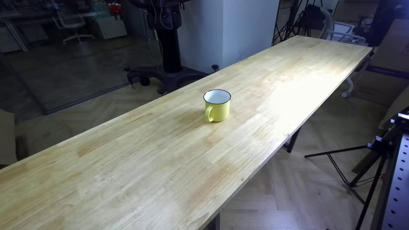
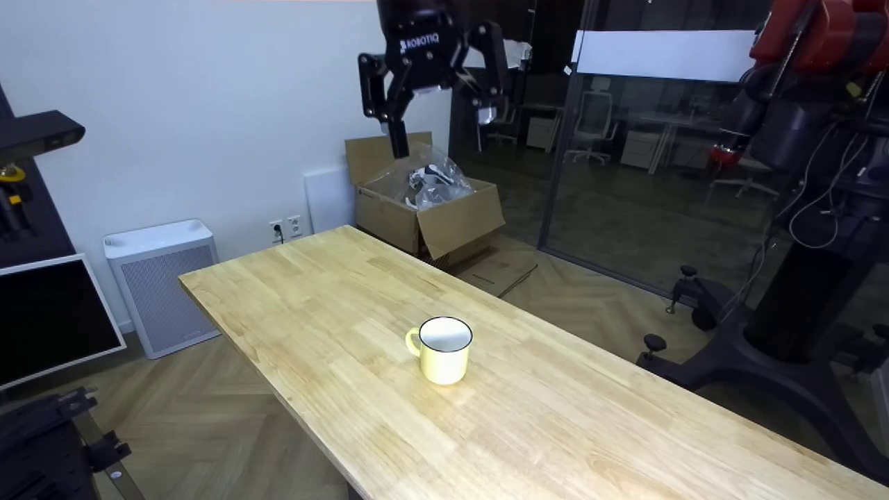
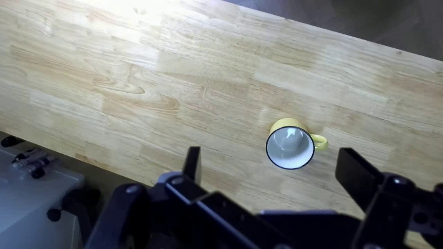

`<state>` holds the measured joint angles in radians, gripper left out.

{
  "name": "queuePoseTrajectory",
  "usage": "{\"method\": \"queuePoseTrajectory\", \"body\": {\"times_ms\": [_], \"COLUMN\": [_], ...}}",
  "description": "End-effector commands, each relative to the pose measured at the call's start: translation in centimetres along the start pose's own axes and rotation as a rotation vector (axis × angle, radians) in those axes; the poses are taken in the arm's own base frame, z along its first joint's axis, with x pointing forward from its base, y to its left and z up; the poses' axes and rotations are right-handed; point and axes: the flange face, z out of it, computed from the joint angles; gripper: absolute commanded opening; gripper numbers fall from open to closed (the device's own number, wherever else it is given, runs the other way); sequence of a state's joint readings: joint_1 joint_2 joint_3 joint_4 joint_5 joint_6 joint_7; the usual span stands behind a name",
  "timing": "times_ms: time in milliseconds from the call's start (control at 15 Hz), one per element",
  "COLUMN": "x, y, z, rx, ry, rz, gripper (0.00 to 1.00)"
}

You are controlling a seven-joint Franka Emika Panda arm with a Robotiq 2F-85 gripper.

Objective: Move the yellow from left to right

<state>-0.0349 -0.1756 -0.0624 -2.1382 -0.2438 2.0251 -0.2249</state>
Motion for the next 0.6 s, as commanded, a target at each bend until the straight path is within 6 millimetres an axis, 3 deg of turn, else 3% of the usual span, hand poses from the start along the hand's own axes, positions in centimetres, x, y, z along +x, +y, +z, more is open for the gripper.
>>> {"method": "queuePoseTrajectory", "body": {"times_ms": [0,267,533], "x": [3.2,5.8,7.3], "y": [0.9,-0.3,-1.1], "z": [3.1,6.3,9.9], "rx": [0.091,0.188,0.131], "ry": [0.05,0.068,0.011], "rz": [0.037,0.127,0.157], "gripper": [1.0,1.0,1.0]}}
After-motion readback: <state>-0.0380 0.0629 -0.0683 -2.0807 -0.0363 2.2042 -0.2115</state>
